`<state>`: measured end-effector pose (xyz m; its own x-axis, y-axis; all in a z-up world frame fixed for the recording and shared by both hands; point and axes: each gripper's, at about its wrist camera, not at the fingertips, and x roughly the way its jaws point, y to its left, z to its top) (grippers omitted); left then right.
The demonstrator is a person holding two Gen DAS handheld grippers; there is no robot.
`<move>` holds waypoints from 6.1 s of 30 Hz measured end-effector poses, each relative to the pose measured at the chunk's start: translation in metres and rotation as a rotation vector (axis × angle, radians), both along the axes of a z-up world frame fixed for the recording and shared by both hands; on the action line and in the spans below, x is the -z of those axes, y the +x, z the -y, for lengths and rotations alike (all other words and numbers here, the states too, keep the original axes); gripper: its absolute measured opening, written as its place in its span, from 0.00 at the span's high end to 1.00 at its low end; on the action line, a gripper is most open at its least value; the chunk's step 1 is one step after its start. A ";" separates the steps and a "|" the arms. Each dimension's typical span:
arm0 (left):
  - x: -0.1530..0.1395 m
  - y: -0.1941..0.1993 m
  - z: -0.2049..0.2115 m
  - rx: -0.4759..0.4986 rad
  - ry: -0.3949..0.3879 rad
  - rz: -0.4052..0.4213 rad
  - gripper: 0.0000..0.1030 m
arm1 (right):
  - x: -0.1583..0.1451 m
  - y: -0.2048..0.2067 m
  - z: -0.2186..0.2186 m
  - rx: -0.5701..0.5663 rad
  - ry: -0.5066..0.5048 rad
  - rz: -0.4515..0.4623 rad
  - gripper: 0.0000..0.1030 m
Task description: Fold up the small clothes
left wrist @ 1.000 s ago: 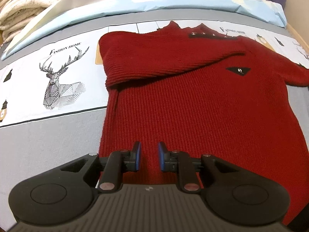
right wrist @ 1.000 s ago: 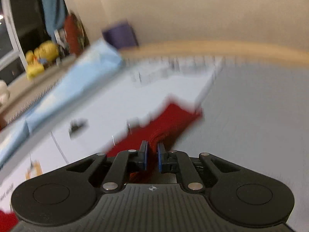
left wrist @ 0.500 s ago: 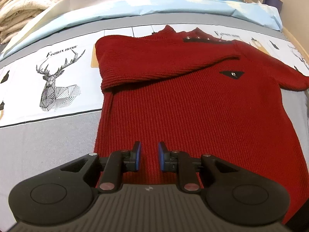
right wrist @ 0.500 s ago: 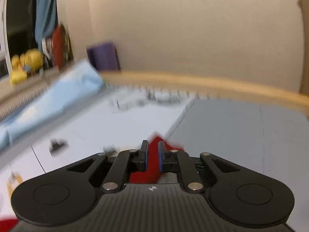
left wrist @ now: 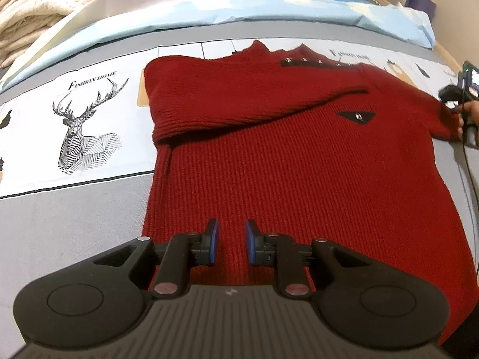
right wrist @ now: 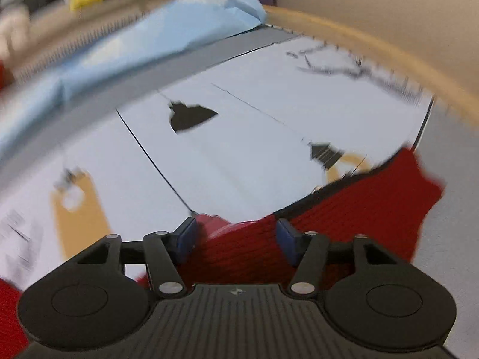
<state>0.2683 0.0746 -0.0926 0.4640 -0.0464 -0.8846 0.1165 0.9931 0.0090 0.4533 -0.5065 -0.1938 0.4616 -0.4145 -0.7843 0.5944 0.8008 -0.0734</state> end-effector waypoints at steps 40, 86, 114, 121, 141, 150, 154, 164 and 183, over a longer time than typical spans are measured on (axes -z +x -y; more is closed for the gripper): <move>-0.059 -0.051 -0.032 -0.113 -0.039 0.385 0.53 | -0.212 -0.233 -0.199 -0.504 0.187 0.545 0.28; -0.020 0.096 -0.242 -0.771 0.064 0.393 0.93 | -0.098 -0.146 -0.263 -0.543 0.318 0.070 0.73; 0.098 0.099 -0.324 -0.878 -0.371 0.192 0.90 | -0.076 -0.136 -0.265 -0.479 0.308 0.013 0.66; 0.080 0.088 -0.316 -0.949 -0.254 0.191 0.90 | -0.078 -0.139 -0.247 -0.425 0.316 0.034 0.66; 0.099 0.128 -0.157 -0.441 -0.520 -0.021 0.73 | -0.019 -0.111 -0.143 -0.106 0.551 0.121 0.64; 0.099 0.134 -0.151 -0.443 -0.491 0.053 0.91 | -0.011 -0.086 -0.134 -0.101 0.533 0.195 0.91; 0.095 0.140 -0.148 -0.460 -0.499 0.102 0.91 | -0.012 -0.065 -0.129 -0.140 0.532 0.260 0.92; 0.090 0.121 -0.134 -0.363 -0.446 -0.027 0.87 | -0.017 -0.070 -0.136 -0.252 0.485 0.163 0.73; 0.072 -0.081 -0.094 -0.256 -0.166 -0.312 0.83 | -0.037 -0.310 -0.124 -0.419 0.520 -0.233 0.72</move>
